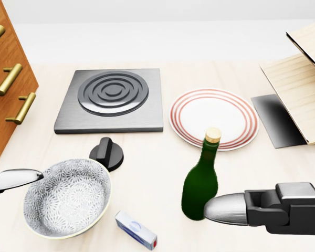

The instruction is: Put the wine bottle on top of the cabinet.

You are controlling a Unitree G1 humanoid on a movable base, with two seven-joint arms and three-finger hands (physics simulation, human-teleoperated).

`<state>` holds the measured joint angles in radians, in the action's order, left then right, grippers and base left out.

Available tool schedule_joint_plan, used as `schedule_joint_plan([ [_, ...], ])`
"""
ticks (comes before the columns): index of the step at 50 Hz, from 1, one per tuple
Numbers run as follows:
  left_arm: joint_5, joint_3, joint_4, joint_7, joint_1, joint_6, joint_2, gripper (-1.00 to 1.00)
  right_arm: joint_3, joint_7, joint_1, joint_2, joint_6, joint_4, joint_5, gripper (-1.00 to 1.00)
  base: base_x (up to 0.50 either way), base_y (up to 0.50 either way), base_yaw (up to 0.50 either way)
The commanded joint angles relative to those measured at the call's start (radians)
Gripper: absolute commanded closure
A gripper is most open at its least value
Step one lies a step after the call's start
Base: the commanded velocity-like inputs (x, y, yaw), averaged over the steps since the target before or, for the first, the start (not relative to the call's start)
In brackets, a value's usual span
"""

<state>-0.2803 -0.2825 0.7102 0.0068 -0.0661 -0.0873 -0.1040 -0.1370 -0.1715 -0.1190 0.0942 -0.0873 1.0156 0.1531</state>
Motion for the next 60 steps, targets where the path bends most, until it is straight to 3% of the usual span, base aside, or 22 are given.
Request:
schedule_joint_plan([
  [1, 0.007, 0.018, -0.045, 0.018, 0.011, 0.000, 0.010, -1.00, -0.005, -0.002, -0.009, -0.007, 0.000, -0.064, -0.013, -1.00, 0.46, 0.00, 0.00],
  [10, 0.012, 0.020, -0.051, 0.016, 0.015, 0.000, 0.014, -1.00, -0.018, 0.016, -0.005, -0.012, 0.000, -0.072, -0.032, -1.00, 0.45, 0.00, 0.00],
  [16, 0.010, 0.017, -0.049, 0.013, 0.022, 0.000, 0.015, -1.00, -0.015, 0.023, -0.002, -0.005, 0.000, -0.073, -0.039, -1.00, 0.00, 0.00, 0.00],
  [22, 0.013, 0.018, -0.054, 0.010, 0.023, 0.000, 0.016, -1.00, 0.013, 0.008, 0.006, 0.007, 0.000, -0.086, 0.043, -1.00, 0.00, 0.04, 0.00],
  [38, 0.007, 0.013, -0.030, 0.009, 0.023, 0.000, 0.014, -1.00, 0.007, -0.010, 0.014, -0.016, 0.000, -0.067, 0.065, -1.00, 0.00, 0.49, 0.00],
  [60, 0.001, 0.014, -0.035, 0.020, -0.002, 0.000, 0.003, -1.00, 0.024, -0.004, 0.022, -0.009, 0.000, -0.085, 0.086, -1.00, 0.00, 0.00, 0.00],
])
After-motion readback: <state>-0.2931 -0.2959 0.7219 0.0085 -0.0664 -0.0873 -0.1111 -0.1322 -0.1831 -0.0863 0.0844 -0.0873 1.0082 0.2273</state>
